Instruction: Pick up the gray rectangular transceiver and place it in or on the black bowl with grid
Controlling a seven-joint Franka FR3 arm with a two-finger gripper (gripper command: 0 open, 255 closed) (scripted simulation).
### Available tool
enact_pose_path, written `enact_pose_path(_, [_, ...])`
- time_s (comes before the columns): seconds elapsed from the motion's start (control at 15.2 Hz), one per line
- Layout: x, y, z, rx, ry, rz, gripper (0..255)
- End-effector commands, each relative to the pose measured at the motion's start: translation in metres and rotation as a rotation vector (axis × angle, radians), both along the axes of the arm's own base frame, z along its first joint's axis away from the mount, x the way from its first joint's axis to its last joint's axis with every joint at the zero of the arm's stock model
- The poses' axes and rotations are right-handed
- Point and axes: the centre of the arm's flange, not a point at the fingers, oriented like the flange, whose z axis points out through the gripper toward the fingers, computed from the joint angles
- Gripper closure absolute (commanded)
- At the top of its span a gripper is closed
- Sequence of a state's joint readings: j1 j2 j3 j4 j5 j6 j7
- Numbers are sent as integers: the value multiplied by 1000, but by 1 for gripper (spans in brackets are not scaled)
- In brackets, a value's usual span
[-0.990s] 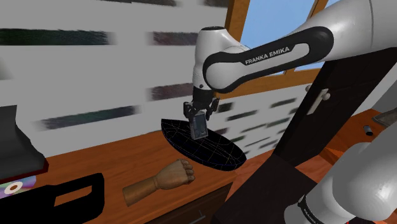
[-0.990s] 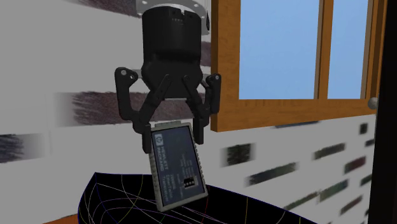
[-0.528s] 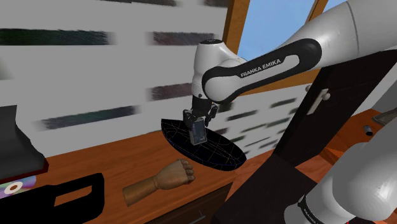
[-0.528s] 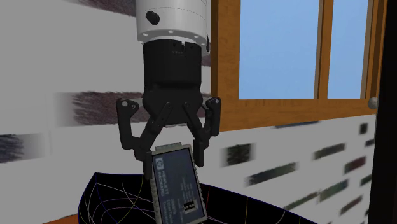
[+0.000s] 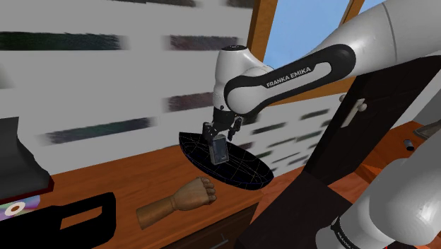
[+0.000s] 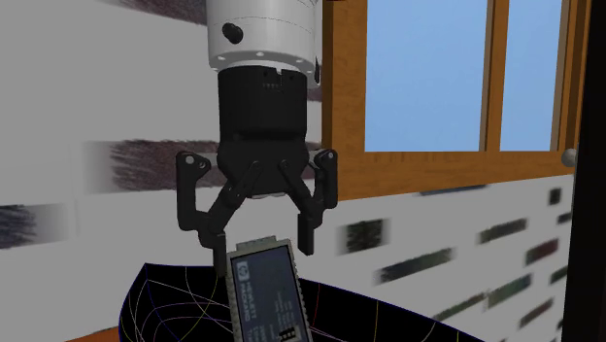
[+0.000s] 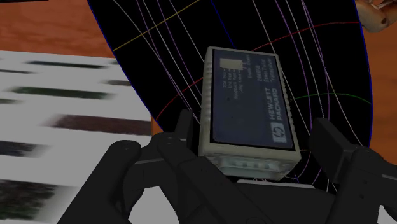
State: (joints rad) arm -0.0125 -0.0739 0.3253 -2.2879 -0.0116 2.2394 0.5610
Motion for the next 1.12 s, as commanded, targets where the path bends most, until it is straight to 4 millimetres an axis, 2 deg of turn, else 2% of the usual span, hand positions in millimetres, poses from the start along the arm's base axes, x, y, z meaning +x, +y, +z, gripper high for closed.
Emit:
enact_pose_path(0.0, [0,0,0,0,0,0,0])
enact_pose_path(0.26, [0,0,0,0,0,0,0])
enact_pose_path(0.53, [-2,1,50,0,0,0,0])
enact_pose_path(1.06, [-2,1,50,0,0,0,0])
